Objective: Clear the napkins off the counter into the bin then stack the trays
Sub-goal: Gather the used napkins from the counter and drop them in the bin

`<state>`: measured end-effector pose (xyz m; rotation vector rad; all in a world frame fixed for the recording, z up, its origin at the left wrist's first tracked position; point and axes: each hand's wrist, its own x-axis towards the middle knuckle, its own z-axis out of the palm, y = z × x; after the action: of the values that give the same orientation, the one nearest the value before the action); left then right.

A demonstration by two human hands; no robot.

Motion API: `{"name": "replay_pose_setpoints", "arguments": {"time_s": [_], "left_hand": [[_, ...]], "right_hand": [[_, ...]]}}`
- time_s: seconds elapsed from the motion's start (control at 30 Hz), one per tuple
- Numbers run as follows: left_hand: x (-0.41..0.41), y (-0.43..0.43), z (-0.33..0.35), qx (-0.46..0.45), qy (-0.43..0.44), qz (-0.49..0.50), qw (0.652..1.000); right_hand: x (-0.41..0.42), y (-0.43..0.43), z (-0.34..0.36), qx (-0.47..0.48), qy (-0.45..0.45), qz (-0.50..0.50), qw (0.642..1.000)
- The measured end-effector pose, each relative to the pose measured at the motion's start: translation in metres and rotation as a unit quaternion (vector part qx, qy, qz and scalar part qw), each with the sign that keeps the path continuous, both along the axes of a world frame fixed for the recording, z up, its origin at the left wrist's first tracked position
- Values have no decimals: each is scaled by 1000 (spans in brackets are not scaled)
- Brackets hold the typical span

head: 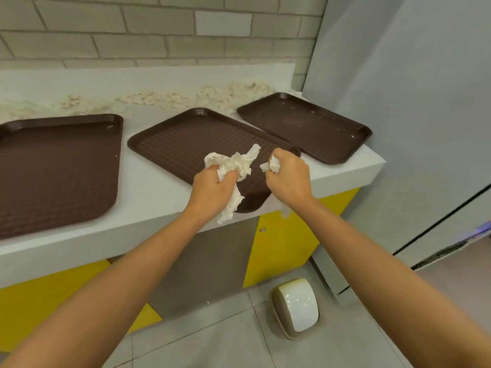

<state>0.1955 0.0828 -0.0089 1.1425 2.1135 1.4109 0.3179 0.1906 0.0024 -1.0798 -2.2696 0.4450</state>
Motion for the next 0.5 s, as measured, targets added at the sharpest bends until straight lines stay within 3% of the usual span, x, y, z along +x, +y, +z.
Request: {"name": "replay_pose_setpoints", "arguments": {"time_s": [0.27,0.5], "left_hand": [[114,2,-43,-26,-24,16,999],[166,4,-92,-86,-74,21,993]], "right_hand": [[118,15,-50,-35,-39,31,998],[164,23,-107,-82,-78,39,993]]}}
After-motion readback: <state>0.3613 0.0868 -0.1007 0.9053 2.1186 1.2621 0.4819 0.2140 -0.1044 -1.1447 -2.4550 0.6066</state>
